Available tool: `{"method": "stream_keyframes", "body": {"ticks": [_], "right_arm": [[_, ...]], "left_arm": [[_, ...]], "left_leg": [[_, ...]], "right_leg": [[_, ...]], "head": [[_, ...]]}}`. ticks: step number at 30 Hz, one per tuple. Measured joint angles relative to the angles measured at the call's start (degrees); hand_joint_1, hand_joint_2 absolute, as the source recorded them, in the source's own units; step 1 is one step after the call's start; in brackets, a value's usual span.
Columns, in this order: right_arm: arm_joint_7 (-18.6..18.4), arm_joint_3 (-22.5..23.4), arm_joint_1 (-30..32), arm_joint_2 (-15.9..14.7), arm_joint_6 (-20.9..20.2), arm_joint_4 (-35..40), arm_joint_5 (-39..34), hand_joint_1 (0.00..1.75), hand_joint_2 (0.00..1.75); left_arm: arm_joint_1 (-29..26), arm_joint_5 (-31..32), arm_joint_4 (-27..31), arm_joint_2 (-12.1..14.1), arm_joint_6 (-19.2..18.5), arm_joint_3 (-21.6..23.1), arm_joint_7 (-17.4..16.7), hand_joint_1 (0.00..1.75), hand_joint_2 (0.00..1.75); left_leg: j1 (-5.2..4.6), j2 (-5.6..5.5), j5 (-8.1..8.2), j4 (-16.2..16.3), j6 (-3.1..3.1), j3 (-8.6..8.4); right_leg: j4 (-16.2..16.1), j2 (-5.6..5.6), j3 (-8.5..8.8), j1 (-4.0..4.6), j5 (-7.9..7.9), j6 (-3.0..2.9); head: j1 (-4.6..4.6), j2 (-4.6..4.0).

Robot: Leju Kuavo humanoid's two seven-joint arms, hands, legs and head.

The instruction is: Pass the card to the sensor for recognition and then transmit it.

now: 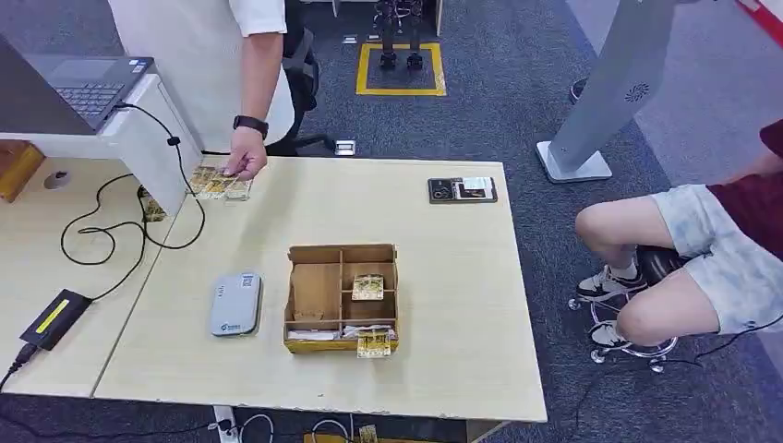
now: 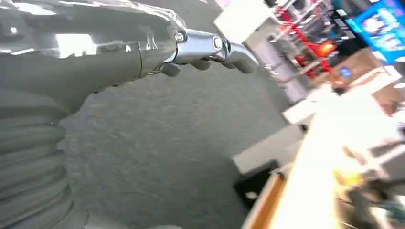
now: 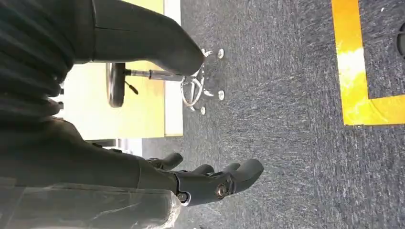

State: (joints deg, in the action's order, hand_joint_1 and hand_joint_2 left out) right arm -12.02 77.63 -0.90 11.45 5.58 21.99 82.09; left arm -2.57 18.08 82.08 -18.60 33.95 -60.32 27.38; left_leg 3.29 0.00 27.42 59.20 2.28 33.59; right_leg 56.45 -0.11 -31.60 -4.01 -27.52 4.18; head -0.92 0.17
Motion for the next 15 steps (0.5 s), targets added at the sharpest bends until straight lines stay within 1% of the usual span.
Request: {"method": "stream_keyframes", "body": {"ticks": [2, 4, 6, 8, 12, 15], "right_arm": [[0.0, 0.3, 0.0, 0.3, -0.2, 0.4, 0.2, 0.0, 1.75], [0.0, 0.7, -0.1, 0.6, -0.3, 0.7, 0.9, 0.0, 1.75], [0.0, 1.1, -0.3, 0.9, -0.4, 1.0, 1.4, 0.0, 1.75], [0.0, 1.3, -0.4, 1.1, -0.5, 1.3, 2.0, 0.0, 1.75], [0.0, 1.6, -0.5, 1.4, -0.7, 1.4, 3.2, 0.0, 1.75], [0.2, 1.7, -0.6, 1.4, -0.7, 1.5, 3.9, 0.0, 1.75]], "left_arm": [[-1.2, 0.3, 2.4, 0.1, 1.9, 4.3, 1.6, 0.0, 1.75], [-1.8, 0.9, 4.4, 0.4, 3.9, 9.3, 1.7, 0.0, 1.75], [-2.5, 2.4, 6.0, 0.9, 5.2, 15.3, 0.8, 0.0, 1.75], [-2.8, 4.0, 6.9, 1.3, 5.6, 20.7, 0.3, 0.0, 1.75], [-3.1, 7.1, 8.0, 1.8, 5.7, 30.2, 0.3, 0.0, 1.75], [-2.9, 9.0, 8.6, 2.0, 5.7, 35.8, 0.3, 0.0, 1.75]], "left_leg": [[-0.01, -0.01, 0.0, 0.0, 0.0, -0.01], [-0.01, -0.05, 0.0, 0.0, 0.0, 0.0], [-0.01, -0.04, -0.01, 0.0, 0.01, 0.0], [-0.01, -0.05, -0.02, 0.0, 0.0, -0.01], [-0.01, -0.05, -0.02, 0.0, 0.0, -0.01], [-0.01, -0.04, -0.02, 0.0, 0.0, -0.01]], "right_leg": [[0.0, -0.01, -0.09, -0.01, 0.0, 0.0], [0.0, -0.08, -0.08, -0.01, 0.0, 0.0], [0.0, -0.05, 0.0, 0.0, 0.01, -0.01], [0.0, -0.06, 0.02, 0.0, 0.02, -0.01], [0.0, -0.05, 0.02, -0.01, 0.03, -0.02], [0.0, -0.02, 0.02, -0.01, 0.03, -0.02]], "head": [[0.0, 0.0], [0.02, 0.0], [-0.02, 0.0], [0.0, 0.0], [0.0, 0.0], [0.0, 0.0]]}}
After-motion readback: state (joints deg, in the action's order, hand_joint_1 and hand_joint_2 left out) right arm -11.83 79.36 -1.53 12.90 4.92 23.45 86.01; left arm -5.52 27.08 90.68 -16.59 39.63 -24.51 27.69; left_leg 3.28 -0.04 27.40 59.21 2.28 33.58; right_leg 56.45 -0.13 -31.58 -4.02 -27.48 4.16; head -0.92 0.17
